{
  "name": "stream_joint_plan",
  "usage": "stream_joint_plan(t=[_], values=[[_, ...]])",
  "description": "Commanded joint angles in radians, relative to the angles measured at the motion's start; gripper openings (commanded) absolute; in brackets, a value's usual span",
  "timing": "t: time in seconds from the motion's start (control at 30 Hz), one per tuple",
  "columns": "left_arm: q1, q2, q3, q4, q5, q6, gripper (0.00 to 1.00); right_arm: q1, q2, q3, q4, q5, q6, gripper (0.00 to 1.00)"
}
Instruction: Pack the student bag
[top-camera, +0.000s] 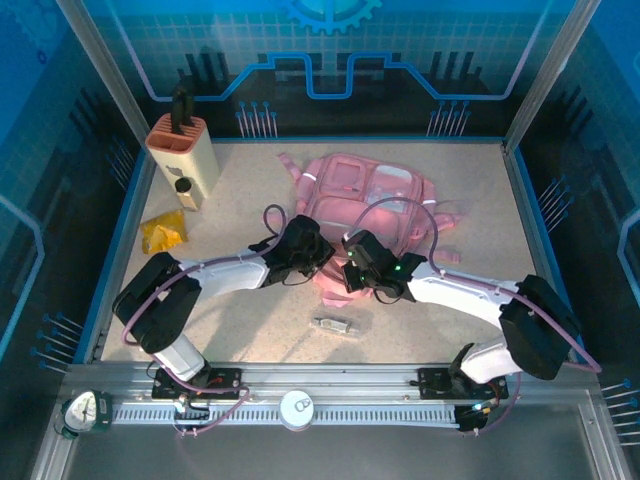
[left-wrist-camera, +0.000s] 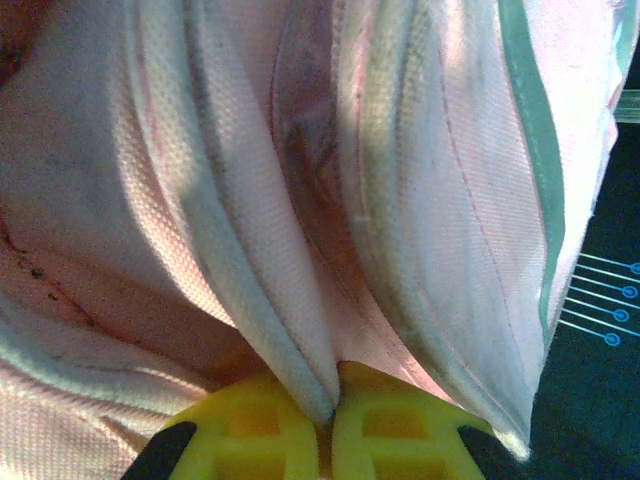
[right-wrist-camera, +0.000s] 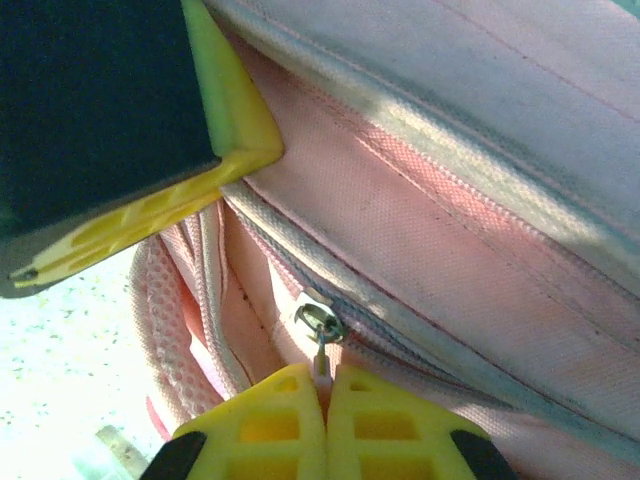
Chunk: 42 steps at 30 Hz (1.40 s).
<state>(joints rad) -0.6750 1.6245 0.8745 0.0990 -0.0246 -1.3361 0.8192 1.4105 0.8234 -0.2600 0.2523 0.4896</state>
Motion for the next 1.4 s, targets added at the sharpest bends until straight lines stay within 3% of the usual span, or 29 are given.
stream_joint_plan(t=[0.0,0.13,0.33,0.43,0.7,0.73,0.93,1.2,1.37], values=[[0.090,-0.076,0.010,-0.060,-0.063,0.103,0.00,0.003,-0.074,-0.035,-0.086,0.013,-0.005,0.00],[0.174,-0.133,0.034,-0.135,-0.038,0.193,0.00,-0.044,-0.115,-0.080,-0.111,0.007,-0.012,0.00],[0.288,-0.119,0.079,-0.140,0.105,0.281,0.00,-0.158,-0.147,-0.122,-0.125,-0.010,-0.065,0.00],[0.313,-0.091,0.129,-0.191,0.092,0.335,0.00,-0.206,-0.154,-0.111,-0.137,0.000,-0.088,0.00],[0.348,0.061,0.336,-0.306,0.158,0.457,0.01,-0.140,-0.101,-0.059,-0.061,-0.107,-0.031,0.00],[0.349,0.070,0.347,-0.308,0.157,0.457,0.04,-0.117,-0.083,-0.049,-0.033,-0.124,-0.016,0.00],[0.348,0.031,0.267,-0.221,0.255,0.418,0.41,-0.064,0.004,-0.025,0.086,-0.183,0.024,0.00],[0.233,-0.155,-0.022,-0.076,0.189,0.229,0.63,-0.061,0.013,-0.026,0.070,-0.149,0.023,0.00],[0.115,-0.186,-0.119,0.010,0.086,0.095,0.67,-0.058,0.013,-0.037,0.085,-0.144,0.041,0.00]])
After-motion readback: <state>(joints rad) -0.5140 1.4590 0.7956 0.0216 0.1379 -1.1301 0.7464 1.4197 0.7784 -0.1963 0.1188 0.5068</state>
